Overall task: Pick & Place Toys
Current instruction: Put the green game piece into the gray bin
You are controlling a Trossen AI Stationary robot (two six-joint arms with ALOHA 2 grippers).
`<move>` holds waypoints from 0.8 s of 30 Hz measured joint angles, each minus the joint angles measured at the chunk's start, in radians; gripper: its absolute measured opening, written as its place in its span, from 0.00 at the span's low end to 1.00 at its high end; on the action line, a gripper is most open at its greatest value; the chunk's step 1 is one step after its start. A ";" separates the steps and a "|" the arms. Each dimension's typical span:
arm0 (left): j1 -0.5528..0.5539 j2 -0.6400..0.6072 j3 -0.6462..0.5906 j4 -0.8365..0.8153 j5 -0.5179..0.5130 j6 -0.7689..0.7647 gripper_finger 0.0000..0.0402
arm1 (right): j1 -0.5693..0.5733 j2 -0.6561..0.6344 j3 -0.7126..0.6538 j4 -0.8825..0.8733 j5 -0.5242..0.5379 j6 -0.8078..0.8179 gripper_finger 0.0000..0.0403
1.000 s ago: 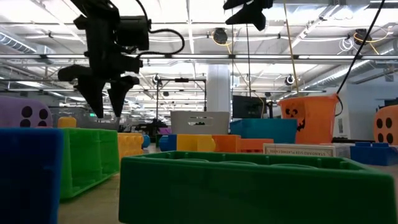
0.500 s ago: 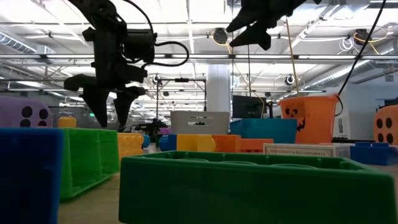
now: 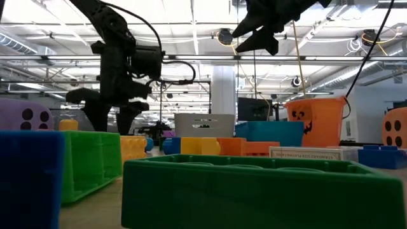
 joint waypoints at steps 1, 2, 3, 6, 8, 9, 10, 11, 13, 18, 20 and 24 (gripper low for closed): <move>0.002 0.009 0.000 0.001 0.000 -0.004 0.64 | 0.000 0.000 0.000 0.000 0.000 0.004 0.52; 0.005 0.015 0.000 0.003 0.000 -0.006 0.64 | 0.000 0.000 0.000 0.000 0.000 0.009 0.52; 0.008 0.020 0.000 0.004 0.000 -0.007 0.64 | 0.000 0.000 0.000 0.000 0.000 0.012 0.52; 0.017 0.034 0.000 0.004 0.000 -0.014 0.64 | 0.000 0.000 0.000 0.000 0.000 0.013 0.52; 0.021 0.038 0.000 0.001 0.000 -0.014 0.64 | 0.000 0.000 0.000 0.000 0.000 0.013 0.52; 0.024 0.038 0.000 0.001 0.000 -0.013 0.64 | 0.000 0.000 0.000 -0.001 0.000 0.013 0.52; 0.025 0.038 0.000 0.000 0.000 -0.012 0.64 | 0.000 0.000 0.000 0.000 0.000 0.013 0.52; 0.026 0.038 0.000 -0.001 0.000 -0.011 0.64 | 0.000 0.000 0.000 0.000 0.000 0.013 0.52; 0.026 0.038 0.000 -0.002 0.000 -0.010 0.64 | 0.000 0.000 0.000 0.000 0.000 0.013 0.52; 0.027 0.038 0.000 -0.005 -0.001 -0.007 0.61 | 0.000 0.000 0.000 0.000 0.000 0.013 0.52; 0.027 0.038 0.000 -0.005 0.000 -0.010 0.57 | 0.000 0.000 0.000 -0.001 0.000 0.013 0.52; 0.027 0.038 0.000 -0.004 0.000 -0.025 0.45 | 0.000 0.000 0.000 -0.001 0.000 0.012 0.52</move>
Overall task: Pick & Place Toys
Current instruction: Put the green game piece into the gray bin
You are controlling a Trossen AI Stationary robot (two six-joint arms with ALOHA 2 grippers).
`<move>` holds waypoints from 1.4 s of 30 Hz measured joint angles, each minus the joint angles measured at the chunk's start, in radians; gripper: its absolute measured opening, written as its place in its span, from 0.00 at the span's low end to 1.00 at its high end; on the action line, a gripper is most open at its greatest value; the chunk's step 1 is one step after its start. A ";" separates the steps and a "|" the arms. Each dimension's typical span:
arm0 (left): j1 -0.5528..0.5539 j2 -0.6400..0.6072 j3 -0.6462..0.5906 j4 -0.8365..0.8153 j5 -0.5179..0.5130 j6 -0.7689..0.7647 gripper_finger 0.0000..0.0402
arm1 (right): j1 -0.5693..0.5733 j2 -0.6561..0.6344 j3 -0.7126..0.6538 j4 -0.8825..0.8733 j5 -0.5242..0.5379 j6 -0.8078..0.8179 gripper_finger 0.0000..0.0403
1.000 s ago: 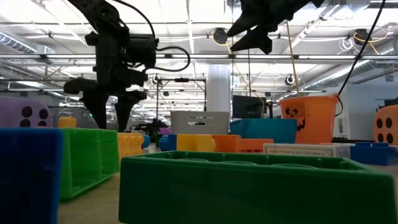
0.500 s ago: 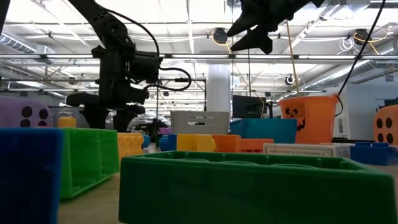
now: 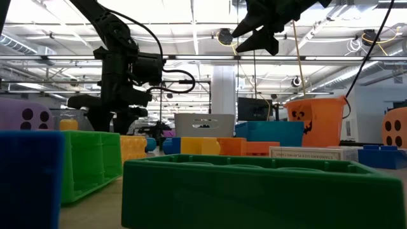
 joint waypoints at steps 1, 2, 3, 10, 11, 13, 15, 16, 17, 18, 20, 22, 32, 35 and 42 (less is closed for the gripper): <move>0.000 0.000 0.000 0.000 0.000 -0.005 0.43 | 0.000 0.000 0.000 0.000 0.000 0.000 0.52; 0.000 0.000 0.001 0.000 0.000 -0.009 0.41 | 0.000 0.000 0.000 0.000 0.000 -0.001 0.52; 0.000 -0.001 0.002 0.001 0.000 -0.011 0.38 | 0.000 0.000 0.000 0.000 0.000 -0.001 0.52; 0.000 -0.003 0.003 0.000 0.000 -0.040 0.35 | 0.000 0.000 0.000 0.000 0.002 -0.002 0.52; 0.000 -0.006 0.002 -0.002 0.000 -0.046 0.35 | 0.000 0.000 0.000 0.000 0.002 -0.002 0.52; 0.000 -0.008 0.001 -0.002 0.000 -0.059 0.35 | 0.000 0.000 0.000 0.000 0.002 -0.002 0.52; 0.000 -0.014 0.000 -0.009 -0.001 -0.075 0.35 | 0.000 0.000 0.000 0.000 0.002 -0.002 0.52; 0.000 -0.015 0.000 -0.011 -0.001 -0.086 0.34 | 0.000 0.000 0.000 0.000 0.003 -0.002 0.52; 0.000 -0.016 0.000 -0.011 -0.001 -0.095 0.34 | 0.000 0.000 0.000 0.000 0.003 -0.002 0.52; 0.000 -0.016 0.000 -0.012 -0.002 -0.099 0.34 | 0.000 0.000 0.000 0.001 0.003 -0.002 0.52; 0.000 -0.020 0.000 -0.012 -0.004 -0.114 0.34 | 0.000 0.000 0.000 0.000 0.003 -0.002 0.52; 0.000 -0.025 0.000 -0.011 -0.005 -0.120 0.34 | 0.000 0.000 0.000 0.000 0.003 -0.002 0.52; 0.000 -0.098 0.000 -0.008 -0.006 -0.141 0.25 | 0.000 0.000 0.000 0.001 0.003 -0.004 0.52; 0.000 -0.120 0.000 -0.007 -0.006 -0.138 0.18 | 0.000 0.000 0.000 0.005 0.003 -0.016 0.52; -0.002 -0.111 0.000 -0.002 -0.008 -0.137 0.04 | 0.000 0.000 0.000 0.005 0.003 -0.025 0.52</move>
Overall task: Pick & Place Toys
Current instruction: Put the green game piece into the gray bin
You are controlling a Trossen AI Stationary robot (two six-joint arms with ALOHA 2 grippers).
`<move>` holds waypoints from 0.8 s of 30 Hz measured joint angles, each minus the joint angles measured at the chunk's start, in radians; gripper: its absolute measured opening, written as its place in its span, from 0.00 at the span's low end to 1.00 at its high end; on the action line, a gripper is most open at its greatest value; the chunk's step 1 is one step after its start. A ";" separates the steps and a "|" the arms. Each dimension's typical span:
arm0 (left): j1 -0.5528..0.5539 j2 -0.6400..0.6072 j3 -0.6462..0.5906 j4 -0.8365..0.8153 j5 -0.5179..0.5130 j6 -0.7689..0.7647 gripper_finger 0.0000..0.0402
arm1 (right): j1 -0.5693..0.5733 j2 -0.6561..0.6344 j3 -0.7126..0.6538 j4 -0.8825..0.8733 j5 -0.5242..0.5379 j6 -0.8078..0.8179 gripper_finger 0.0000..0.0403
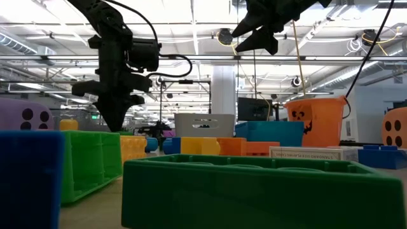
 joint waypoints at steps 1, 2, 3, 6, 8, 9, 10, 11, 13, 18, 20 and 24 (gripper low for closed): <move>0.000 0.001 0.000 0.001 -0.001 0.004 0.04 | 0.000 0.000 0.000 0.000 0.000 0.001 0.52; 0.000 0.000 0.000 0.005 -0.001 0.007 0.03 | 0.000 0.000 0.000 0.000 0.000 0.003 0.52; 0.000 0.000 0.000 0.007 -0.001 0.010 0.03 | 0.000 0.000 0.000 0.000 0.000 0.005 0.52; 0.000 0.000 0.000 0.007 -0.002 0.011 0.07 | 0.000 0.000 0.000 0.000 0.000 0.007 0.52; 0.000 0.000 0.000 0.008 -0.002 0.005 0.11 | 0.000 0.000 0.000 -0.001 0.000 0.007 0.52; 0.000 0.000 0.000 0.009 -0.002 0.005 0.13 | 0.000 0.000 0.000 -0.001 0.000 0.007 0.52; 0.000 0.000 0.000 0.013 -0.002 0.005 0.14 | 0.000 0.000 0.000 -0.001 0.000 0.007 0.52; 0.000 0.000 0.000 0.017 -0.002 0.005 0.16 | 0.000 0.000 0.000 -0.001 0.000 0.007 0.52; 0.000 0.000 0.000 0.019 -0.002 0.005 0.18 | 0.000 0.000 0.000 -0.001 0.000 0.004 0.52; 0.000 0.000 0.000 0.019 -0.002 0.009 0.11 | 0.000 0.000 0.000 -0.001 0.000 -0.002 0.52; 0.000 0.000 0.000 0.018 -0.002 0.005 0.05 | 0.000 0.000 0.000 -0.001 0.000 -0.008 0.52; 0.000 0.000 0.000 0.018 -0.002 -0.002 0.03 | 0.000 0.000 0.000 -0.001 0.000 -0.011 0.52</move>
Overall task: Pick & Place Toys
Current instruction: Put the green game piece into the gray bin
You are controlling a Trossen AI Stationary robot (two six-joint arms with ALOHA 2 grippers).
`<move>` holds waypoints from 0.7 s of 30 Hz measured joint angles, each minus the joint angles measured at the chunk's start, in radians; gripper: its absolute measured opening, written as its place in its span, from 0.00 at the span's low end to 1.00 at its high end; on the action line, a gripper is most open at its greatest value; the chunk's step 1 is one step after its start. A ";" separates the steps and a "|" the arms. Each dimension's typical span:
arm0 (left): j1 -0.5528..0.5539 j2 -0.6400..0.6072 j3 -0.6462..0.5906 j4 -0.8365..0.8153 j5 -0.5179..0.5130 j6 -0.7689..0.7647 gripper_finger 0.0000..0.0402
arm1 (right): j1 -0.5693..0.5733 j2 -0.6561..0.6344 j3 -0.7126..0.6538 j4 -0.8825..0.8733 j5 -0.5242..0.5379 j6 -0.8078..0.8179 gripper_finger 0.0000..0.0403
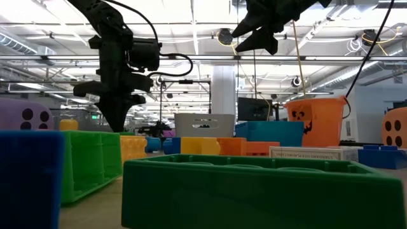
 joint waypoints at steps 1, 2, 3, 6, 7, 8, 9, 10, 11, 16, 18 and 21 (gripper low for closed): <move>0.000 0.000 0.000 0.000 0.000 0.000 0.04 | 0.000 0.000 0.000 0.000 0.000 -0.001 0.52; 0.000 0.000 0.000 0.000 0.000 0.000 0.04 | 0.000 0.000 0.000 0.000 0.000 -0.004 0.52; 0.000 0.000 0.000 0.000 0.000 -0.001 0.03 | 0.000 0.000 0.000 0.000 0.000 -0.007 0.52; 0.000 0.000 0.000 0.000 0.000 -0.012 0.01 | 0.000 0.000 0.000 0.000 0.000 -0.012 0.52; 0.000 0.000 0.000 0.000 0.000 -0.019 0.02 | 0.000 0.000 0.000 0.000 0.000 -0.012 0.52; 0.000 0.000 0.000 0.000 0.000 -0.022 0.02 | 0.000 0.000 0.000 0.000 0.000 -0.014 0.52; 0.000 0.000 0.000 0.000 0.000 -0.029 0.02 | 0.000 0.000 0.000 0.000 0.000 -0.015 0.52; 0.000 0.000 0.000 -0.003 0.000 -0.035 0.02 | 0.000 0.000 0.000 0.000 0.000 -0.015 0.52; 0.000 0.000 0.000 -0.007 0.000 -0.039 0.01 | 0.000 0.000 0.000 0.000 0.000 -0.015 0.52; 0.003 0.000 0.001 -0.055 -0.007 -0.065 0.01 | -0.005 0.000 0.000 0.000 0.000 -0.015 0.52; 0.003 -0.001 0.002 -0.074 -0.008 -0.065 0.01 | -0.010 0.000 0.000 0.000 0.000 -0.015 0.52; 0.003 -0.011 0.002 -0.092 -0.018 -0.073 0.01 | -0.020 0.000 0.000 0.000 0.000 -0.015 0.52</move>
